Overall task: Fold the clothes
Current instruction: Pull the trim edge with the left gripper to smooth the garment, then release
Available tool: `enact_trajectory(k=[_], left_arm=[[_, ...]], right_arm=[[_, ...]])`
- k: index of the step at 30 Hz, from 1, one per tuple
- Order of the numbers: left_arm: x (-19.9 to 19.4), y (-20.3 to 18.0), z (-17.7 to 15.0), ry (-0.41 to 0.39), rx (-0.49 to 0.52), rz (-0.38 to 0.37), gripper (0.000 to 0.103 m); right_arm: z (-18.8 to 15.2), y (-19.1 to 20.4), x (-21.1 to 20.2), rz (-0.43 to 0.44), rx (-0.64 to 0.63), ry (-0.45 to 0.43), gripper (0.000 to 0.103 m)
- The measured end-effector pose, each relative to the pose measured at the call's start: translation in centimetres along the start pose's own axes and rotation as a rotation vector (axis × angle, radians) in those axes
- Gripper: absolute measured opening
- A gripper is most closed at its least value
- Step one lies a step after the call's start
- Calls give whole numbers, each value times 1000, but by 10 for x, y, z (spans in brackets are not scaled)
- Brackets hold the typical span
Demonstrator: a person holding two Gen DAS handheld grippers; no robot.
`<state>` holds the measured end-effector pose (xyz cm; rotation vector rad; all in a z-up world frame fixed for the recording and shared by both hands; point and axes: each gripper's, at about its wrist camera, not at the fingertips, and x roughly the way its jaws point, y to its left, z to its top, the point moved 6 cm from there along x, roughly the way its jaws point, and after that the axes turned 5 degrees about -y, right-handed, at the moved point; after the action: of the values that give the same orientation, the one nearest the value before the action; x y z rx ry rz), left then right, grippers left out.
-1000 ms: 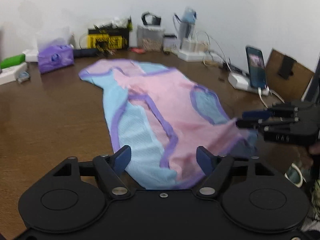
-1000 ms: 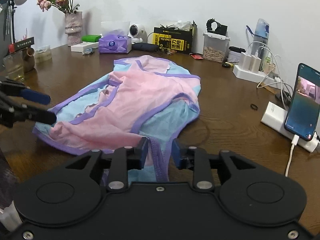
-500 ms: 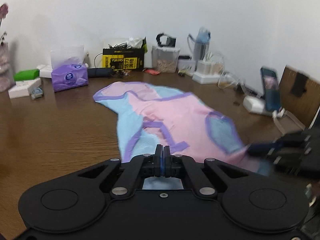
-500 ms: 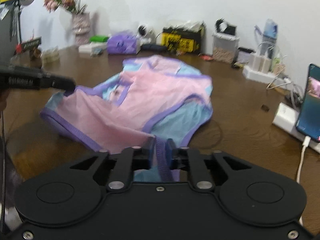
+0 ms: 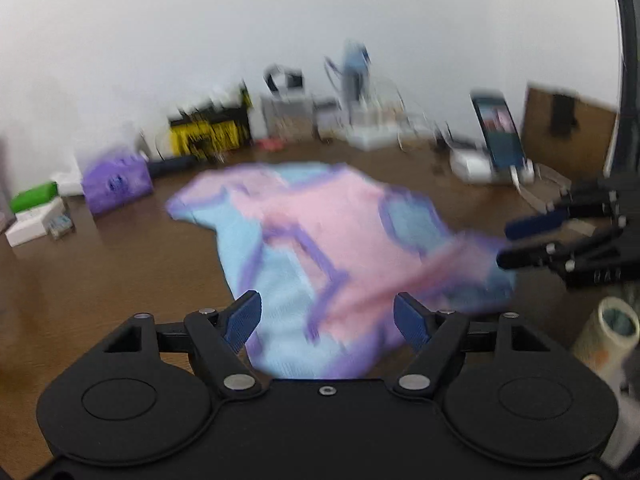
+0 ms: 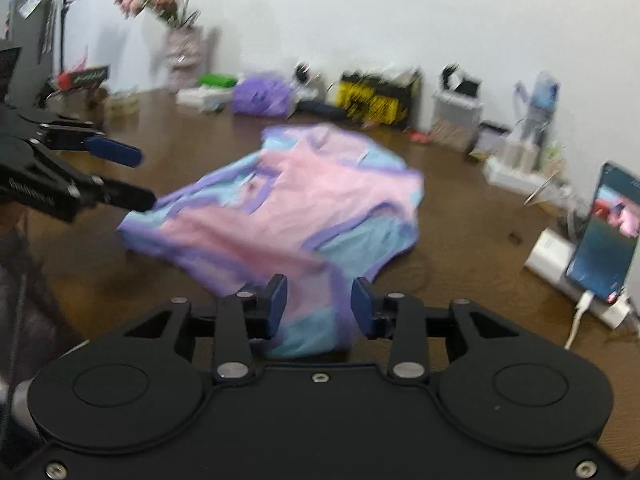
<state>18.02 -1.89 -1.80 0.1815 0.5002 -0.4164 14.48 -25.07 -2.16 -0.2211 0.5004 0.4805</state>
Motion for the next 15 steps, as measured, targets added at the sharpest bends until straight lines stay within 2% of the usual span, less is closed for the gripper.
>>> enact_trajectory(k=[1,2,3,4,5,6,9,12,15], left_arm=[[4,1,-5,30,-9,5,48],[9,3,-8,62,-31,5,33],[13,5,-11,91,-51,5,28],[14,7,-13,95,-57,2,26],[13,9,-14,90,-64,1,20],[13,10,-13,93,-73,8,13],[9,21,-11,77,-125,78,8],[-6,26,-10,52,-187,65,8],[-16,19,-16,61,-171,71,8]], right_arm=[[-3,3,3,10,2,17,32],[-4,4,6,16,10,27,29],[-5,4,9,20,20,33,26],[-4,4,9,23,14,35,20],[-4,5,9,26,7,37,16],[-3,5,9,29,1,39,7],[2,5,3,49,-16,28,5],[-1,5,-9,106,-43,22,5],[-4,4,-22,163,-70,16,6]])
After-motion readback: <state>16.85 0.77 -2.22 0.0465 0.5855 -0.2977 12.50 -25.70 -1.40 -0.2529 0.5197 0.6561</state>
